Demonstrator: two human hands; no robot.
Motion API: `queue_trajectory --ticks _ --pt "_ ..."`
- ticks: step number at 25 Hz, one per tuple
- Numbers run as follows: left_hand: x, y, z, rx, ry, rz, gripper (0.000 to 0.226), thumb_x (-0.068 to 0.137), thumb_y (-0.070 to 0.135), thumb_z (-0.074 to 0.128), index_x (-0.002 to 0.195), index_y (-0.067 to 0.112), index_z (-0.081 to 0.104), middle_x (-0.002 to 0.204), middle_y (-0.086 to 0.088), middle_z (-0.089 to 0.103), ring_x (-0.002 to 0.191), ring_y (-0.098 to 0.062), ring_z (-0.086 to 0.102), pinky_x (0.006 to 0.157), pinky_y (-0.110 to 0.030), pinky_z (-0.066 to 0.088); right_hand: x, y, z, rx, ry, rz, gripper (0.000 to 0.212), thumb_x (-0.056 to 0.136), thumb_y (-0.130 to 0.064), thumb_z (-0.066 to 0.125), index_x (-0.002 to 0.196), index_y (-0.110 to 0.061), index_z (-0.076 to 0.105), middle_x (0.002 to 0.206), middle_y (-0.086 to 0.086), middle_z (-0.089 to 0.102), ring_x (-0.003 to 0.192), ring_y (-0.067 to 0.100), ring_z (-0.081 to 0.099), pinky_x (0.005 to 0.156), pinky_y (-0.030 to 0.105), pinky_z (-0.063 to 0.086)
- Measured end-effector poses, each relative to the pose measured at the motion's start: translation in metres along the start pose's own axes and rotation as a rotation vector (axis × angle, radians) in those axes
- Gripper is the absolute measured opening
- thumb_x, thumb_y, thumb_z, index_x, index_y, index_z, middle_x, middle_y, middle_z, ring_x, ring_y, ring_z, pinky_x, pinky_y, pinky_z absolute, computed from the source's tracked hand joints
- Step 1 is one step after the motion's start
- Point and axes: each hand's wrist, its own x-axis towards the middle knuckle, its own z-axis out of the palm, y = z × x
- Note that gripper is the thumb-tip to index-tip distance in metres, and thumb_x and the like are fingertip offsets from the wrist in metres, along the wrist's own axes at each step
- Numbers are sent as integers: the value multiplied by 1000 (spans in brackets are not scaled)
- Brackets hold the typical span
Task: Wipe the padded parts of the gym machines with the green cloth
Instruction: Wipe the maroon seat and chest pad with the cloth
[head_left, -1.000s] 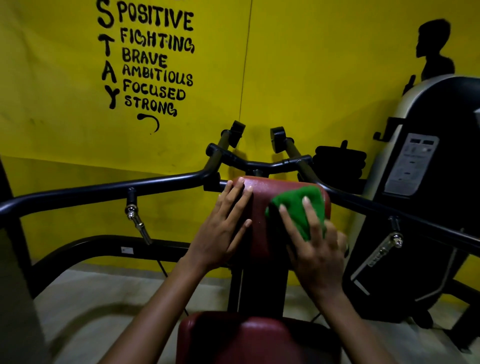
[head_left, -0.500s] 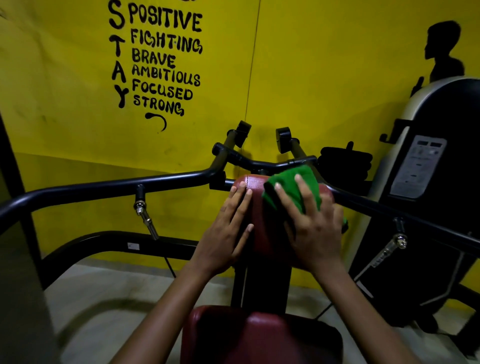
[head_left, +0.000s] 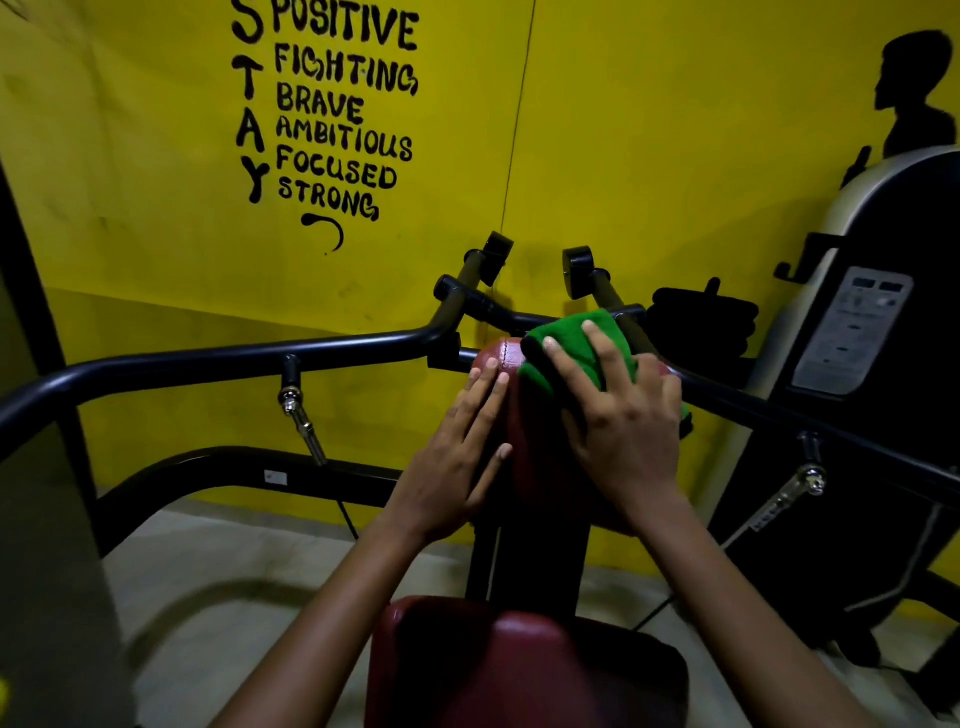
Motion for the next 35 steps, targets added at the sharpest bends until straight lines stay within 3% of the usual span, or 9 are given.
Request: queue_trajectory --ticks 4,7,11,16,19,22,25,31,35 --pt "-41 -3 10 -43 -6 -66 67 99 36 39 153 13 6 161 2 -3 148 -15 3 109 -18 29 -59 -7 -2 -43 46 -182 56 88 -32 62 141 -33 44 144 6 44 94 33 46 71 40 35" --pt "-67 4 23 -111 -21 -128 68 98 39 39 152 16 5 161 2 -5 148 -16 3 112 -10 16 -56 -1 -5 -35 61 -265 48 92 -34 56 139 -33 46 141 6 50 89 32 45 66 39 37" --pt "-66 14 29 -132 14 -198 71 97 35 43 152 10 6 161 0 -4 148 -18 3 106 0 14 2 -8 2 7 43 -115 49 89 -38 50 138 -34 46 140 8 48 94 32 42 66 38 36" --pt "-88 16 33 -67 -6 -208 80 93 25 51 152 10 -1 161 2 -11 146 -19 17 82 -11 41 -38 -22 4 -45 66 -233 57 87 -30 64 141 -32 45 142 8 49 93 31 43 68 38 31" --pt "-122 22 51 -62 -88 -270 84 93 30 46 152 13 -11 160 -3 -12 146 -18 17 95 -23 42 -54 -19 0 -53 67 -331 59 85 -27 67 140 -32 46 142 7 50 89 31 44 68 38 35" --pt "-156 18 68 128 -211 -325 61 99 39 30 149 6 24 157 -11 24 143 -21 27 116 -34 20 -18 -16 0 -31 78 -304 53 87 -27 59 138 -33 48 141 7 51 93 31 41 66 38 34" --pt "-169 15 73 272 -265 -325 52 99 42 27 120 12 62 121 -3 65 113 -19 59 107 -35 23 9 -23 7 -11 71 -90 49 89 -32 55 137 -34 48 139 7 51 96 31 38 67 38 37" --pt "-168 13 70 281 -207 -273 44 95 41 37 114 12 65 108 0 66 99 -19 60 96 -34 34 -73 -32 3 -73 120 -495 50 93 -24 55 141 -30 45 142 4 50 92 32 46 72 39 39" --pt "-169 13 72 273 -187 -286 46 97 42 33 117 12 63 109 -1 65 101 -19 58 97 -35 34 -28 -22 4 -58 114 -590 46 95 -26 52 141 -31 45 142 6 49 93 32 45 69 39 35"
